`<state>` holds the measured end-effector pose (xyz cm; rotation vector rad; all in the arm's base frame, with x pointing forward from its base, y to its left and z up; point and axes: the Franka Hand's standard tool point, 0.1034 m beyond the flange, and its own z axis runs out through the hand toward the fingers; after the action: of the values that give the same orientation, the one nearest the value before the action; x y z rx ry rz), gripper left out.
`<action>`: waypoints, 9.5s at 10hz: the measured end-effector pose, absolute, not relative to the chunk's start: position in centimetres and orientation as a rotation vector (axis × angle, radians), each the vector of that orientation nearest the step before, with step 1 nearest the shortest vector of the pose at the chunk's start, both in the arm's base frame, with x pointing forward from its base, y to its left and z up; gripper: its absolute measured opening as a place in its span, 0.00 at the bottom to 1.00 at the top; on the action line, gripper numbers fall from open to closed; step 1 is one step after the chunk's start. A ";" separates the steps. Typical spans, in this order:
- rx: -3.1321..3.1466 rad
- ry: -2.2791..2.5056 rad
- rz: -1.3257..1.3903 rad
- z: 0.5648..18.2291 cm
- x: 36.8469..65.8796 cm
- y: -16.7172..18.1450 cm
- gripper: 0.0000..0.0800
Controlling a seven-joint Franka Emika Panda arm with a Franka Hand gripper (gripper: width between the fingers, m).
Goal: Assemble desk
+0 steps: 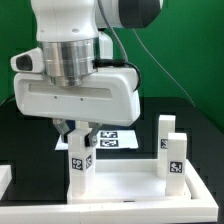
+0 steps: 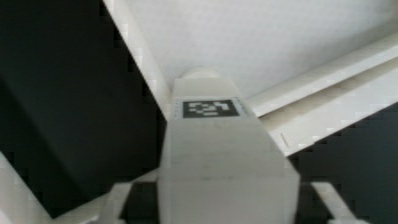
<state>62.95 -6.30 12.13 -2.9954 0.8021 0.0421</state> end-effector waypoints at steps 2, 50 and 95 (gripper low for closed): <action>-2.811 1.267 -0.019 11.7 63.0 -6.4 0.36; -3.036 0.615 -0.042 10.9 63.8 -5.0 0.36; -1.723 2.486 0.097 11.0 63.8 -4.2 0.71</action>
Offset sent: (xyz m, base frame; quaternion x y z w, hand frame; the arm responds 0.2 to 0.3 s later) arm 0.0084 0.0131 -0.0100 0.0492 -0.0629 0.3499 0.9334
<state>63.82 -4.17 11.03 -1.7229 2.4863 0.0969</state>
